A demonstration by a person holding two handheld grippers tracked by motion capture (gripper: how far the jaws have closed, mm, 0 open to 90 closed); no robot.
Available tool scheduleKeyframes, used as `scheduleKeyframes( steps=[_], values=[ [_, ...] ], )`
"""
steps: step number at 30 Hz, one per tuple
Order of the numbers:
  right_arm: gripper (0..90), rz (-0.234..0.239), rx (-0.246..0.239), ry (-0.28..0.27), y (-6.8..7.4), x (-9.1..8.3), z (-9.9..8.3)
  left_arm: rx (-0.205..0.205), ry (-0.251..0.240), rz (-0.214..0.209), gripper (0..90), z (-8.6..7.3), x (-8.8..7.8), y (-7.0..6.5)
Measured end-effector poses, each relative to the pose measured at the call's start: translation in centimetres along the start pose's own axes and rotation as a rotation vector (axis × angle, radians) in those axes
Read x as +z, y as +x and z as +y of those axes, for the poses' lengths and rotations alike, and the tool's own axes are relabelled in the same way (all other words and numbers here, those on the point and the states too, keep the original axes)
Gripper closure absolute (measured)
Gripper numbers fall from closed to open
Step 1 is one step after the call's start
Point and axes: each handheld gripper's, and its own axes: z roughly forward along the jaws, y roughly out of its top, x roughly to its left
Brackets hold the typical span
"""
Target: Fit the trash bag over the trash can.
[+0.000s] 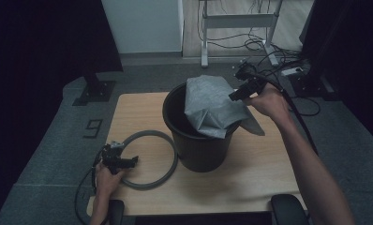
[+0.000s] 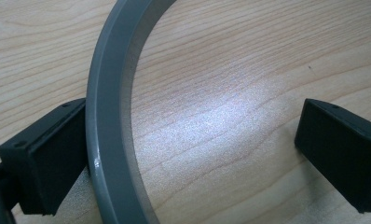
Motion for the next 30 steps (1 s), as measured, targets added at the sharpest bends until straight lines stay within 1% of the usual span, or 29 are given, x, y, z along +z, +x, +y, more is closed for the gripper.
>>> scheduleKeyframes(
  steps=[2, 3, 5, 6, 7, 9, 11, 12, 13, 16, 19, 21, 25, 30],
  values=[
    [44.8, 0.012, 0.010, 0.013, -0.2, 0.5, -0.5, 0.000, 0.000, 0.000, 0.0, 0.0, 0.0, 0.0],
    [47.9, 0.021, 0.014, 0.016, -0.3, 0.7, -0.8, 0.000, 0.000, 0.000, 0.0, 0.0, 0.0, 0.0],
    [61.9, 0.051, 0.016, 0.016, -0.4, 0.9, -1.1, 0.000, 0.000, 0.000, 0.0, 0.0, 0.0, 0.0],
    [65.2, 0.051, 0.005, 0.017, -0.4, 0.9, -1.2, 0.000, 0.000, 0.001, 0.0, 0.0, 0.0, 0.0],
    [67.5, 0.040, 0.001, 0.022, -0.4, 0.8, -1.2, 0.000, 0.000, 0.000, 0.0, 0.0, 0.0, 0.0],
    [73.0, 0.033, 0.003, 0.008, -0.3, 0.5, -1.2, 0.000, 0.000, 0.000, 0.0, 0.0, 0.0, 0.0],
    [79.2, 0.013, -0.019, -0.003, 0.0, 0.1, -0.9, 0.000, 0.000, 0.000, 0.0, 0.0, 0.0, 0.0],
    [88.4, 0.003, -0.031, -0.011, 0.3, -0.3, -0.7, 0.000, 0.000, 0.001, 0.0, 0.0, 0.0, 0.0],
    [88.7, -0.006, -0.043, -0.015, 0.5, -0.6, -0.5, 0.000, 0.000, 0.001, 0.0, 0.0, 0.0, 0.0],
    [88.8, 0.003, -0.055, -0.019, 1.0, -1.1, 0.1, 0.000, 0.000, 0.001, 0.0, 0.0, 0.0, 0.0],
    [88.7, 0.032, -0.065, -0.039, 1.8, -1.4, 0.8, 0.000, 0.000, 0.000, 0.0, 0.0, 0.0, 0.0],
    [88.2, 0.052, -0.077, -0.046, 2.5, -1.3, 1.2, 0.000, 0.000, 0.000, 0.0, 0.0, 0.0, 0.0],
    [86.8, 0.102, -0.106, -0.050, 4.1, -0.3, 1.9, 0.000, 0.000, 0.000, 0.0, 0.0, 0.0, 0.0],
    [85.2, 0.148, -0.137, -0.026, 6.1, 1.6, 2.3, 0.000, 0.000, 0.000, 0.0, 0.0, 0.0, 0.0]
  ],
)
